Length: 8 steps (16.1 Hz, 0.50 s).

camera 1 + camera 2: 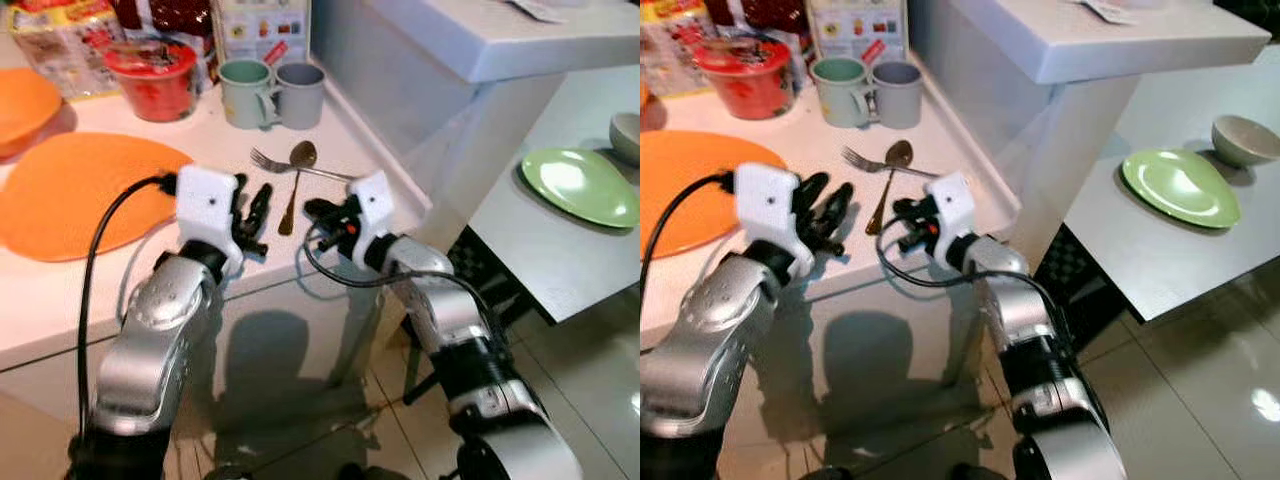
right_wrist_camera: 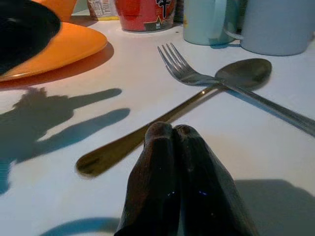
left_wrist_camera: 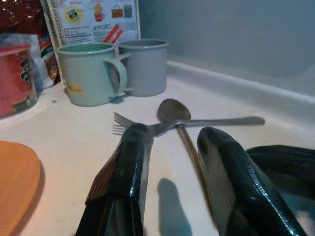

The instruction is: Setting the table

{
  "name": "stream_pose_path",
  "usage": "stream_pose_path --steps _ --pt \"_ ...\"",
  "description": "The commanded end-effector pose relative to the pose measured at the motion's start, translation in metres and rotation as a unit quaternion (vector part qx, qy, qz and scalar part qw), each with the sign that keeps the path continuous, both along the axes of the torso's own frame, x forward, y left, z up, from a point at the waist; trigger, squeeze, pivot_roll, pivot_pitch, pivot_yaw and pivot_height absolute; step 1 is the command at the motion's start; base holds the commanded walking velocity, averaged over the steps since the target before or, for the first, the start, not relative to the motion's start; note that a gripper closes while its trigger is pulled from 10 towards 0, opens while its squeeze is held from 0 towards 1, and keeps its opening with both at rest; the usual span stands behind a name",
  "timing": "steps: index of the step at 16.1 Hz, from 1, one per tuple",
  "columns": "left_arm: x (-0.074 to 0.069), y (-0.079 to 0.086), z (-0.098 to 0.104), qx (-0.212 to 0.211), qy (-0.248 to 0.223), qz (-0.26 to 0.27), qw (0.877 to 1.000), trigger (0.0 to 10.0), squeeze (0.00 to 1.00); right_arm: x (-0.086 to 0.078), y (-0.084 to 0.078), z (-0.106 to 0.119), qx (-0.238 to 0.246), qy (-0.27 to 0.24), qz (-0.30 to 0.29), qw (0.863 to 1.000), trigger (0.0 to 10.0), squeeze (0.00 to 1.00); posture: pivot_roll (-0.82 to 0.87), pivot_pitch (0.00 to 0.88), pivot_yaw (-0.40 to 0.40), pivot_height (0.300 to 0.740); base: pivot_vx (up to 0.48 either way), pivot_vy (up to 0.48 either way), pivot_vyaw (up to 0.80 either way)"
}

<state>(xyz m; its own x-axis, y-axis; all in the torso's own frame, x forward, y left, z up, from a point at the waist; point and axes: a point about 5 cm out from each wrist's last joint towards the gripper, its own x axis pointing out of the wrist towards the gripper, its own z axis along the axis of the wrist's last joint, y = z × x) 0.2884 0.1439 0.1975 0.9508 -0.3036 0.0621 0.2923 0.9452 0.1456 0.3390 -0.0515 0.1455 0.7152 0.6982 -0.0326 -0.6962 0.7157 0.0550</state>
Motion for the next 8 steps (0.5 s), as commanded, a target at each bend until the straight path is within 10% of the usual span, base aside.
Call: stream_pose_path --steps 1,8 --pt "0.004 -0.003 -0.002 0.014 0.002 -0.013 1.0 10.0 0.0 -0.009 -0.012 -0.033 -0.018 0.08 -0.018 0.996 10.0 0.0 0.02 0.05 -0.067 0.74 0.0 0.0 0.0" --pt "0.035 -0.012 0.002 0.071 0.001 -0.065 0.995 10.0 0.0 -0.039 -0.027 0.0 -0.022 0.027 0.01 0.999 10.0 0.0 0.0 0.04 -0.046 0.74 0.0 0.0 0.0"
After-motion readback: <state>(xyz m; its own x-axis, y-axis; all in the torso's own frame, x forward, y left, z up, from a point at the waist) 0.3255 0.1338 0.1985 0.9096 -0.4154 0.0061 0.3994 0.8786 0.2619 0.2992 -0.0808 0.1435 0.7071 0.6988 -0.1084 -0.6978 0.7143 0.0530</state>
